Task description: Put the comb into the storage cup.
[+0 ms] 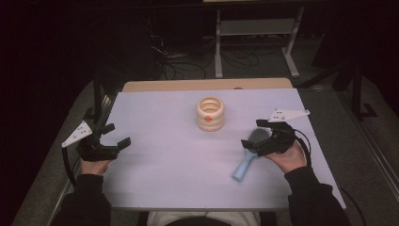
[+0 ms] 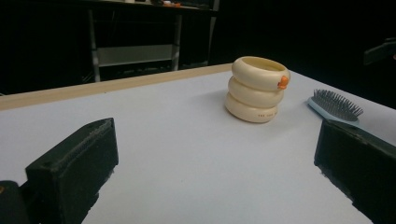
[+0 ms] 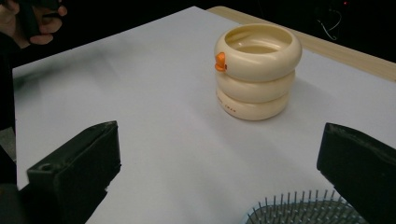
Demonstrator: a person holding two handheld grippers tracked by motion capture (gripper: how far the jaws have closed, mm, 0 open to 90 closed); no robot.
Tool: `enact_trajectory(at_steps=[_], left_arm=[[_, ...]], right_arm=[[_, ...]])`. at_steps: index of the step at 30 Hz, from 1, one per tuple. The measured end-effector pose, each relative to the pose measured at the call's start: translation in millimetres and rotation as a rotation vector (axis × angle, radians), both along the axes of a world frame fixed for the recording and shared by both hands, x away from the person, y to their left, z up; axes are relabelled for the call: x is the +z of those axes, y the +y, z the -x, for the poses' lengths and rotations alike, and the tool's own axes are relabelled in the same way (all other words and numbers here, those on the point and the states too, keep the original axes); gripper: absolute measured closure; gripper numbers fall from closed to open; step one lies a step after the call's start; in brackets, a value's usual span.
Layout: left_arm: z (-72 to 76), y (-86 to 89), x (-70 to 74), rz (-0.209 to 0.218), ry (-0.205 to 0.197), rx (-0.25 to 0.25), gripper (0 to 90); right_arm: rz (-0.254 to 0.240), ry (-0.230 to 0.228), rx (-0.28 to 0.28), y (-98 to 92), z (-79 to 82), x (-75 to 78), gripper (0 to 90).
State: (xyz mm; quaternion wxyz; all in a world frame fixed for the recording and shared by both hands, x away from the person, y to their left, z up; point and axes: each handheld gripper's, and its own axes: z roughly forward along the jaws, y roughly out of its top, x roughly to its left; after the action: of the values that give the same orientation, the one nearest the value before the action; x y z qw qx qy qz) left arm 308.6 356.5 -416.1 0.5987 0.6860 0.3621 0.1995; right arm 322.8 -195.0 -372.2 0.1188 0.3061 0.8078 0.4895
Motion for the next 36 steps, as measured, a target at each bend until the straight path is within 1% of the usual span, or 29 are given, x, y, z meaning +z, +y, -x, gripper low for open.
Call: enact_trajectory(at_steps=[3,16,22,28,32,33,36], left_arm=[[-0.3,0.0,-0.1,-0.002,0.002,-0.001,0.0],[-0.4,-0.3,0.0,-0.003,0.001,-0.002,0.0],[-0.3,-0.3,0.1,-0.002,0.001,-0.003,0.0],[-0.4,-0.3,0.2,-0.004,0.0,-0.004,0.0],[-0.5,-0.3,0.1,-0.003,0.0,-0.005,0.0],[-0.5,-0.3,0.2,-0.004,0.0,-0.005,0.0],[-0.4,-0.5,0.2,-0.002,0.0,-0.005,0.0]], right_arm=[[0.007,0.017,0.009,5.0,-1.7,-1.7,0.0],[0.039,0.05,0.054,25.8,-6.7,-9.0,0.0],[0.061,0.075,0.078,37.1,-8.7,-14.7,0.0],[0.076,0.091,0.099,45.0,-9.3,-19.5,0.0],[0.093,0.109,0.115,51.0,-9.1,-24.6,0.0],[0.103,0.12,0.124,53.9,-9.4,-27.1,0.0],[0.111,0.13,0.129,56.0,-9.5,-28.6,0.0]])
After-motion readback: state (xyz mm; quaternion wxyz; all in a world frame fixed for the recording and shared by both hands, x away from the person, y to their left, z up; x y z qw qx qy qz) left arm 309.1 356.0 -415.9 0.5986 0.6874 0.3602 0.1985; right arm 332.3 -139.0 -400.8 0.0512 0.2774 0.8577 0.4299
